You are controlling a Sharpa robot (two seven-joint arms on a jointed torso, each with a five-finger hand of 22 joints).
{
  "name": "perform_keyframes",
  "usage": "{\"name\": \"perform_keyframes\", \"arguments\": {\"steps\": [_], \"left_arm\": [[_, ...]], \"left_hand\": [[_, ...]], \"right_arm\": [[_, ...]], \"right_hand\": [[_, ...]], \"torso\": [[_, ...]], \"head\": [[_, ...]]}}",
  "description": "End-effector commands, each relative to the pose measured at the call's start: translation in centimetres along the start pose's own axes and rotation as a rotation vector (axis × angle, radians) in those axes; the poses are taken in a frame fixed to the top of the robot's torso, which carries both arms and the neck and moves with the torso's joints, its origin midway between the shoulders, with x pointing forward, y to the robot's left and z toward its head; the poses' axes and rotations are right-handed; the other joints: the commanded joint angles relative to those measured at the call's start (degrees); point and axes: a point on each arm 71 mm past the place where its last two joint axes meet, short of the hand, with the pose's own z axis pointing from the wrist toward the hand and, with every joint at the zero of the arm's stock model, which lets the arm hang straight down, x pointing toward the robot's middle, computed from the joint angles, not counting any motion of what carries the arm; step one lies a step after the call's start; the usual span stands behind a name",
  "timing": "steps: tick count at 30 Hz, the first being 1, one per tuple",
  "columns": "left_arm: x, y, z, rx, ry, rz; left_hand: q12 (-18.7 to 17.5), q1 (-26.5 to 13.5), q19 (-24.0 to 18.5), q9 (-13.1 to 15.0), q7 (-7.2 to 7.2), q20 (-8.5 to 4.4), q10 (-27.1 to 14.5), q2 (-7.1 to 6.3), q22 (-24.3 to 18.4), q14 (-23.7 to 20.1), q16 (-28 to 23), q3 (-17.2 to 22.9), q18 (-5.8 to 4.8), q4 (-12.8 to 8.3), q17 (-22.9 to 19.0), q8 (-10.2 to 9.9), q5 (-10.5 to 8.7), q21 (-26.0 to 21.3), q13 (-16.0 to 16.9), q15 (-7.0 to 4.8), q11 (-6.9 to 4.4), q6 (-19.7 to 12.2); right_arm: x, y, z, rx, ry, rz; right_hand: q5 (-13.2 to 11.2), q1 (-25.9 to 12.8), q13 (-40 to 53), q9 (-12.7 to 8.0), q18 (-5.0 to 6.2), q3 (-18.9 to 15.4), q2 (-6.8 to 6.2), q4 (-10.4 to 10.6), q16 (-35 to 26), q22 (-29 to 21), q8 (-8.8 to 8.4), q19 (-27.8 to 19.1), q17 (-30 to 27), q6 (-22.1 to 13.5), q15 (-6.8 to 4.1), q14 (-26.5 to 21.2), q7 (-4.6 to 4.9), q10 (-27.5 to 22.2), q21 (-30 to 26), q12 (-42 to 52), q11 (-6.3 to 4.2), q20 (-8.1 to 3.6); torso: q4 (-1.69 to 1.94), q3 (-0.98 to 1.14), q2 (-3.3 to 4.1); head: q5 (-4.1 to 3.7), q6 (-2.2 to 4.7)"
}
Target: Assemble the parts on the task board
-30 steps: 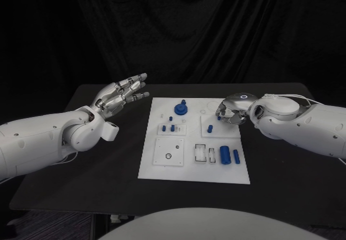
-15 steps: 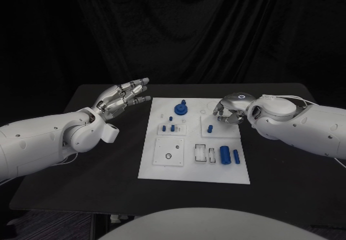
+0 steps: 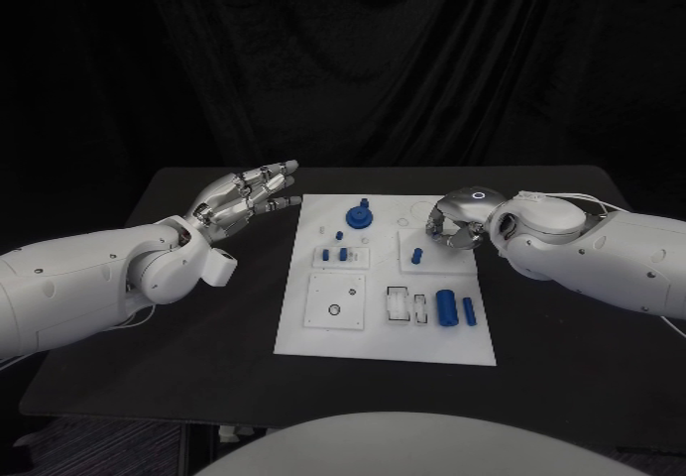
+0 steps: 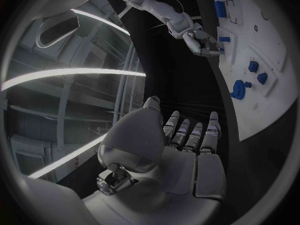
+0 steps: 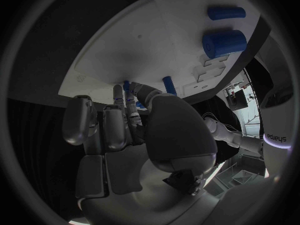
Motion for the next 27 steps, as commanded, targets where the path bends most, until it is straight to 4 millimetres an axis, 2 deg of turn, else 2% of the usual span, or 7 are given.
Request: {"name": "perform_keyframes", "arguments": {"steps": [1,20,24,27], "left_arm": [[0.18,-0.01,0.04,0.005,0.017,-0.009],[0.29,0.21,0.14,-0.006,0.026,-0.015],[0.30,0.25,0.13,-0.010,0.028,-0.017],[0.30,0.28,0.12,-0.013,0.029,-0.018]], "left_hand": [[0.25,0.66,0.62,0.06,0.31,0.01,-0.20,0.08,0.20,0.50,0.24,-0.01,0.25,-0.19,0.05,0.21,0.24,0.45,0.08,0.03,0.29,-0.07],[0.42,1.45,2.15,0.08,0.59,0.06,-0.35,0.23,0.84,1.17,0.59,0.12,0.14,-0.22,0.15,0.25,1.04,1.05,0.08,0.31,0.30,0.03],[0.46,1.79,2.59,0.13,0.96,0.06,-0.41,0.25,0.98,1.38,0.72,0.19,0.03,-0.31,0.18,0.32,1.38,1.21,0.08,0.43,0.21,0.38],[0.53,2.04,2.92,0.18,1.33,0.06,-0.41,0.27,1.08,1.61,0.85,0.24,-0.05,-0.37,0.22,0.41,1.58,1.34,0.09,0.51,0.06,0.75]], "right_arm": [[0.19,-0.12,-0.05,0.012,0.009,-0.001],[0.62,-0.06,0.22,0.014,0.021,-0.001],[0.76,-0.12,0.25,0.014,0.020,0.000],[0.81,-0.17,0.25,0.014,0.017,0.000]], "right_hand": [[0.41,0.44,-0.12,0.21,0.54,-0.45,0.15,-0.08,0.22,9.61,0.37,0.29,-0.05,0.64,0.00,0.15,-0.08,0.63,0.27,0.37,-0.06,0.20],[2.27,1.44,-0.56,0.75,0.60,-0.11,0.50,-0.91,0.14,9.59,0.75,0.25,-0.32,1.25,-0.06,0.06,0.23,0.99,0.19,0.23,-0.11,0.28],[2.37,1.74,-0.73,0.93,0.61,-0.03,0.57,-1.19,0.06,9.58,0.92,0.24,-0.47,1.54,-0.17,0.00,0.54,0.97,0.17,0.08,-0.15,0.22],[2.56,2.31,-1.00,1.50,0.62,0.01,0.75,-1.75,0.05,9.60,1.56,0.25,-0.50,2.57,-0.57,0.00,1.30,1.31,0.22,-0.03,-0.41,-0.07]], "torso": [[-0.05,0.05,0.02],[0.01,0.04,0.06],[0.02,0.02,0.03],[0.00,0.03,0.05]], "head": [[0.05,-0.01],[0.02,-0.01],[0.06,-0.01],[0.14,-0.01]]}}
